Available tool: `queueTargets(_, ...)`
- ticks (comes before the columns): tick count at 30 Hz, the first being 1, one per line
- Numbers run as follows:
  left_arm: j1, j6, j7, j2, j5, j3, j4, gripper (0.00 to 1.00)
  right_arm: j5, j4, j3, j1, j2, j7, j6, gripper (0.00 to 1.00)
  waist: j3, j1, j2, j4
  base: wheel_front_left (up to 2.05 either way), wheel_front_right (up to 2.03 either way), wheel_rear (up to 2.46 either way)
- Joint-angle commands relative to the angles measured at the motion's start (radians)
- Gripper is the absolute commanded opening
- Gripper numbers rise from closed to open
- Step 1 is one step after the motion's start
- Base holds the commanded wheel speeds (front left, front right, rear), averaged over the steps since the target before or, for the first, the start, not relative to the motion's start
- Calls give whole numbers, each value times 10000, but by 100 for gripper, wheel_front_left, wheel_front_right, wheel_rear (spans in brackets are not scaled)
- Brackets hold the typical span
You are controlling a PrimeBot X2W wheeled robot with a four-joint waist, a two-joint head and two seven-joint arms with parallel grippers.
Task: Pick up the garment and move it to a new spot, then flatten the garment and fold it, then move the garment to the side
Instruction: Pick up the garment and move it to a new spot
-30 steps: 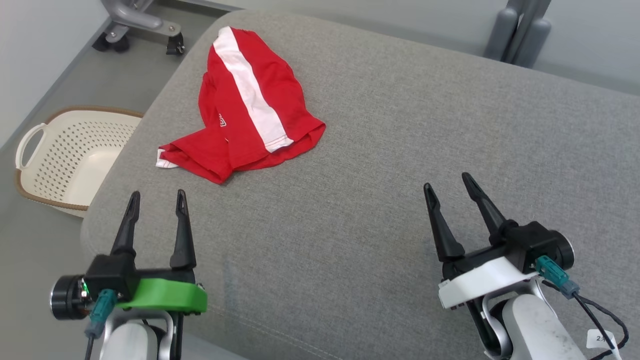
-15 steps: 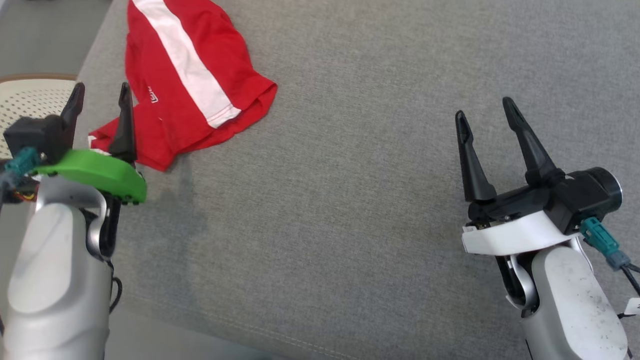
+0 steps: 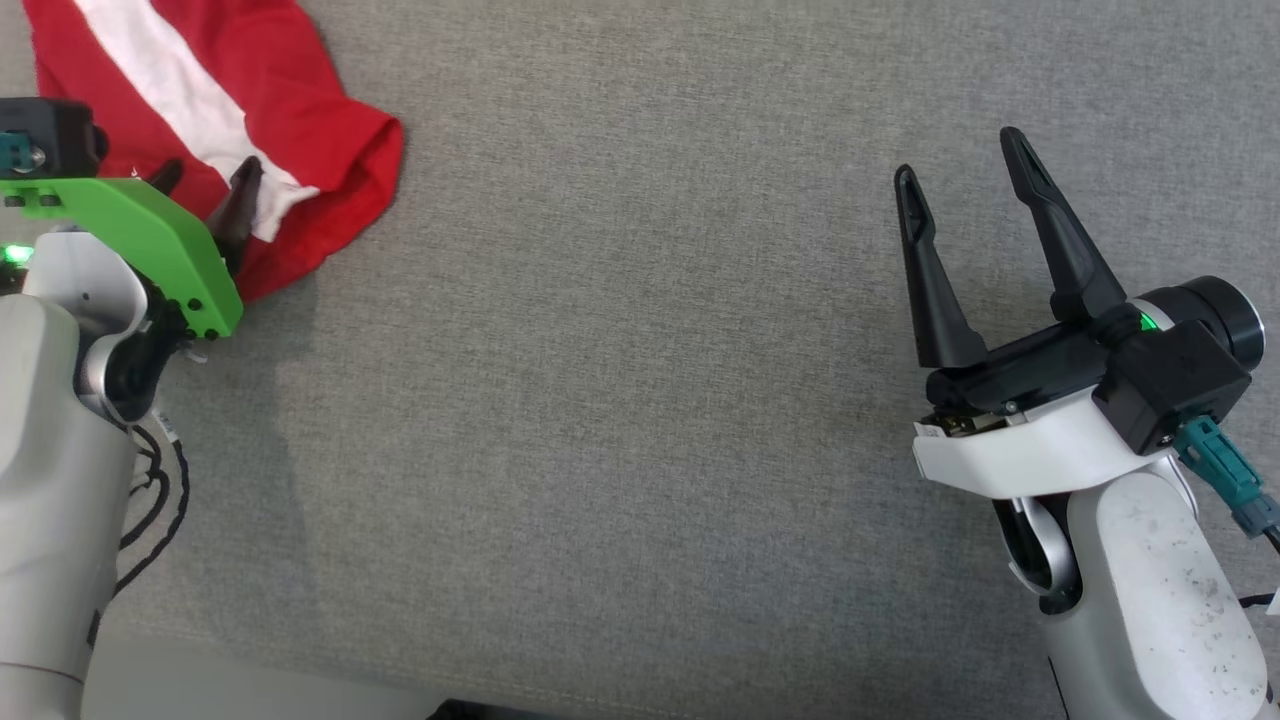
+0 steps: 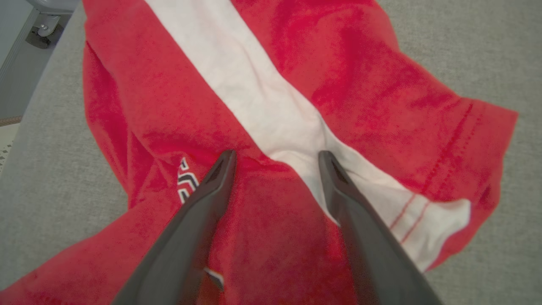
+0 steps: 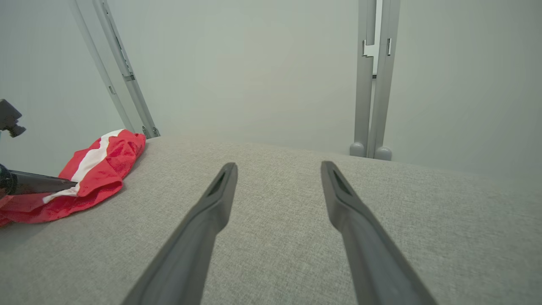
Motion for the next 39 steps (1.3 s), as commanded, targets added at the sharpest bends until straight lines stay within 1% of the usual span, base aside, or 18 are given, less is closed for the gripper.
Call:
queueTargets(1, -234, -17, 116, 169, -103, -127, 267, 100, -54, -105, 31, -178, -12, 55, -17, 100, 299, -2, 0, -298, 0, 0, 0)
queueTargets(4, -370, 2, 456, 301, -331, -601, 853, 100, -63, -195, 74, -193, -13, 71, -17, 100, 321, -2, 0, -368, 0, 0, 0)
queueTargets(5, -386, 2, 529, 318, -427, -723, 975, 89, -73, -203, 83, -205, -10, 78, -17, 100, 321, -2, 0, -388, 0, 0, 0)
queueTargets(6, -426, 2, 536, 310, -580, -863, 1034, 38, -79, -212, 85, -204, -8, 77, -17, 100, 313, -2, 0, -406, 0, 0, 0)
queueTargets(7, -444, 2, 440, 297, -789, -985, 1010, 0, -81, -216, 72, -189, -3, 65, -17, 100, 296, -2, 0, -417, 0, 0, 0)
queueTargets(13, -415, -17, -387, 643, -1381, -1470, 965, 0, -55, 10, -22, 1, 29, -40, -17, 100, -53, -2, 0, -370, 0, 0, 0)
queueTargets(15, -413, -17, -877, 752, -1482, -1584, 945, 0, -60, 112, -39, 4, 41, -113, -17, 100, -253, -2, 0, -342, 0, 0, 0)
queueTargets(19, -287, -18, -1935, 756, -1641, -1837, 725, 0, 39, 382, -40, 99, 114, -248, -17, 100, -846, -2, 0, -292, 0, 0, 0)
queueTargets(24, 37, -18, -3163, 601, -1893, -1983, 236, 0, 192, 704, -157, 332, 188, -397, -17, 100, -1760, -2, 0, -193, 0, 0, 0)
queueTargets(26, 266, -18, -3352, 359, -2138, -1964, 26, 0, 265, 822, -188, 446, 219, -450, -17, 100, -2126, -2, 0, -180, 0, 0, 0)
queueTargets(30, 728, 32, -3639, 64, -2192, -2111, -766, 0, 396, 1009, -205, 660, 257, -518, -17, 100, -2687, -2, 0, -243, 0, 0, 0)
queueTargets(34, 1279, 433, -3899, -443, -2006, -2398, -1712, 0, 470, 1099, -221, 809, 289, -561, -17, 100, -3040, -2, 0, -383, 0, 0, 0)
queueTargets(39, 2022, 1082, -4131, -1415, -1862, -2924, -2588, 0, 551, 1187, -279, 866, 317, -597, -17, 100, -3292, -2, 0, -751, 0, 0, 0)
